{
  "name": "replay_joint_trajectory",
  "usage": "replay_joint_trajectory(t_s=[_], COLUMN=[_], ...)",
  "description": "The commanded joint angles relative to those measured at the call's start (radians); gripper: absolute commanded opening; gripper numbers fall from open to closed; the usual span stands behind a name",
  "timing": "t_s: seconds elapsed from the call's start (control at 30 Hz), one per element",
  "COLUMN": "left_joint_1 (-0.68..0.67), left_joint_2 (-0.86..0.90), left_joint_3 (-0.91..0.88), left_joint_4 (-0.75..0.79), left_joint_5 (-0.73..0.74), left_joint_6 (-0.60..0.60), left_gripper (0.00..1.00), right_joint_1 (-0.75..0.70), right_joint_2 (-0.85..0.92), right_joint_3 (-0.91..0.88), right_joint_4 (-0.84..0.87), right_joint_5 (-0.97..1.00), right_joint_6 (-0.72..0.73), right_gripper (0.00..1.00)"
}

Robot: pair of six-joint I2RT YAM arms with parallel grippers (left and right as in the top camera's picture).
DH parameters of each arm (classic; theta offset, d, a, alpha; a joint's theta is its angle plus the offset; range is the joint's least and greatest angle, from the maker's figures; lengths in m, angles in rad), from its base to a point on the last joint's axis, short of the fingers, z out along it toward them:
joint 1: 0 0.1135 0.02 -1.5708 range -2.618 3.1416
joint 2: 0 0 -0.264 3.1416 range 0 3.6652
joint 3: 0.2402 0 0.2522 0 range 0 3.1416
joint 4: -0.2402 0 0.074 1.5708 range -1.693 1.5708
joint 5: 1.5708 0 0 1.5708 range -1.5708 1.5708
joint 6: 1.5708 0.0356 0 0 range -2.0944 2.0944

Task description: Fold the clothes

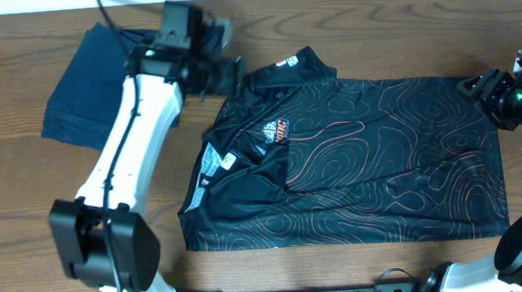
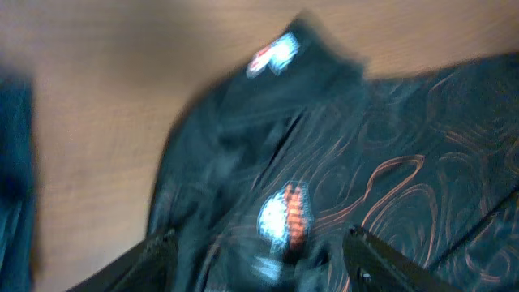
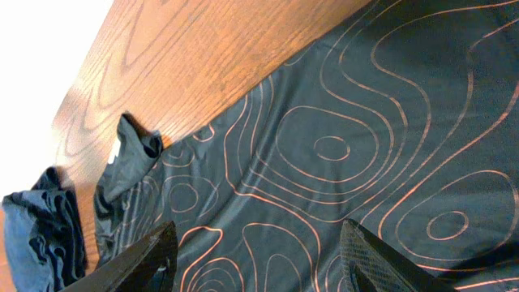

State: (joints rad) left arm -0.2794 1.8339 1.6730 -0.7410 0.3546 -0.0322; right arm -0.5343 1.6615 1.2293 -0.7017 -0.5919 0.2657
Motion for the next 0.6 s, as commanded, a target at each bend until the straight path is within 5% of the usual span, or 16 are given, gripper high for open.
replay_joint_trajectory(t_s=[0.0, 0.33, 0.57], left_joint_1=[-0.029, -0.123, -0.188], left_joint_2=[0.117, 0.407, 0.539], left_joint_3=[0.055, 0.098, 0.098], left_joint_4=[0.079, 0.545, 0.703], left_joint_5=[0.019, 0.019, -0.031], left_joint_6=[0.037, 0.093, 0.135], left_gripper=[0.71, 0.76, 0.76], right_joint_1=[0.006, 0.006, 0.008], right_joint_2=[-0.001, -0.001, -0.001], right_joint_3=[0.02, 0.02, 0.019], right_joint_4=[-0.012, -0.13, -0.238], right_joint_5=[-0.011, 0.012, 0.122], right_joint_6=[-0.02, -0.021, -0.063], right_gripper=[0.64, 0.64, 0.63])
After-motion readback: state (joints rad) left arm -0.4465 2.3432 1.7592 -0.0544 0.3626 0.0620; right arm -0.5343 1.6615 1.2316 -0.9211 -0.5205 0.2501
